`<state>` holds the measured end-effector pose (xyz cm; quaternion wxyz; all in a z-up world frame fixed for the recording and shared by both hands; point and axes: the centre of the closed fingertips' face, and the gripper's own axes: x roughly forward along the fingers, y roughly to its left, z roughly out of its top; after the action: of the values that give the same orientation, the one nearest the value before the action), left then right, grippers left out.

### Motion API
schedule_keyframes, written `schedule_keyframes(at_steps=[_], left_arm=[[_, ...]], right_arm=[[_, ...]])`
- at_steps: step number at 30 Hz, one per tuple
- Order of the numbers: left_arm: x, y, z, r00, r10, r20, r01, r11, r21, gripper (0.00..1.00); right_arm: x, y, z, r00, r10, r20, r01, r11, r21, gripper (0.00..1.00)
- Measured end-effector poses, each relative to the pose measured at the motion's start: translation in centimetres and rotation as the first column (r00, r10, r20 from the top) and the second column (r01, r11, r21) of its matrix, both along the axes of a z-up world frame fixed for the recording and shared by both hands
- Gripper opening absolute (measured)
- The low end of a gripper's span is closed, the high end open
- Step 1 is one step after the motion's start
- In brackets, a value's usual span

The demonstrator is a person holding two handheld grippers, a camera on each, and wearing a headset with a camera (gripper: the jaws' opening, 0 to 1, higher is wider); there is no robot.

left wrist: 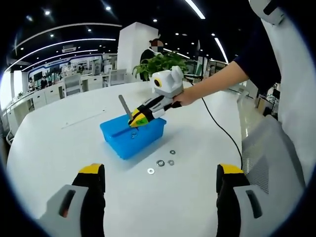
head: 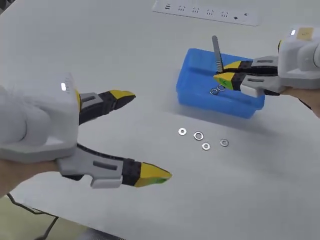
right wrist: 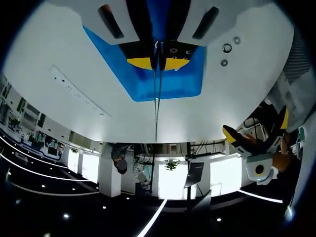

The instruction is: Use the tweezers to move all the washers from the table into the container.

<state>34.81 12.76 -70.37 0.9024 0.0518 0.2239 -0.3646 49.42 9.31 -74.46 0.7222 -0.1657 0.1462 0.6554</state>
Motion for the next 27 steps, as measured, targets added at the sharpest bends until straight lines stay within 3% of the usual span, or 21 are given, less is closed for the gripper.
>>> schedule_keyframes(at_steps=[2,5,6,8,10,12,15,17,19,24,27], left_arm=[[1.9,0.1,0.7,1.000,0.002,0.029,-0.002,1.000,-0.008,0.98],[6.2,0.1,2.3,0.996,0.031,0.078,-0.026,0.997,-0.067,0.96],[6.7,0.1,2.5,0.996,0.033,0.083,-0.027,0.997,-0.072,0.95],[9.2,-0.1,3.5,0.992,0.054,0.116,-0.043,0.994,-0.098,0.93],[11.2,-0.6,4.3,0.989,0.072,0.130,-0.054,0.989,-0.136,0.88],[12.9,-1.5,5.5,0.983,0.081,0.165,-0.047,0.979,-0.197,0.81],[14.0,-2.6,5.7,0.986,0.061,0.158,-0.026,0.977,-0.213,0.71],[13.9,-3.3,5.0,0.991,0.006,0.137,0.016,0.988,-0.153,0.68],[13.7,-4.0,5.1,0.988,-0.050,0.144,0.070,0.988,-0.135,0.59],[12.8,-5.5,5.5,0.983,-0.134,0.125,0.152,0.976,-0.154,0.31],[12.8,-5.8,5.8,0.982,-0.141,0.127,0.162,0.972,-0.169,0.29]], right_arm=[[-0.3,0.1,0.3,1.000,0.012,0.006,-0.012,1.000,0.011,0.06],[-0.5,0.1,0.6,1.000,0.026,0.015,-0.026,1.000,0.013,0.06],[-0.6,0.1,0.6,0.999,0.029,0.015,-0.029,0.999,0.014,0.06],[-0.7,0.0,1.0,0.999,0.030,0.020,-0.030,0.999,0.017,0.06],[-0.8,-0.1,1.3,0.999,0.033,0.024,-0.033,0.999,0.021,0.06],[-1.1,-0.2,1.6,0.999,0.044,0.024,-0.045,0.999,0.025,0.07],[-1.5,-0.3,1.7,0.998,0.059,0.026,-0.059,0.998,0.023,0.07],[-1.5,-0.5,1.7,0.998,0.065,0.022,-0.065,0.998,0.016,0.07],[-1.6,-0.7,1.9,0.998,0.067,0.020,-0.068,0.997,0.024,0.07],[-1.4,-1.0,2.0,0.998,0.065,0.023,-0.066,0.997,0.028,0.07],[-1.4,-1.0,2.1,0.998,0.063,0.018,-0.064,0.997,0.036,0.07]])
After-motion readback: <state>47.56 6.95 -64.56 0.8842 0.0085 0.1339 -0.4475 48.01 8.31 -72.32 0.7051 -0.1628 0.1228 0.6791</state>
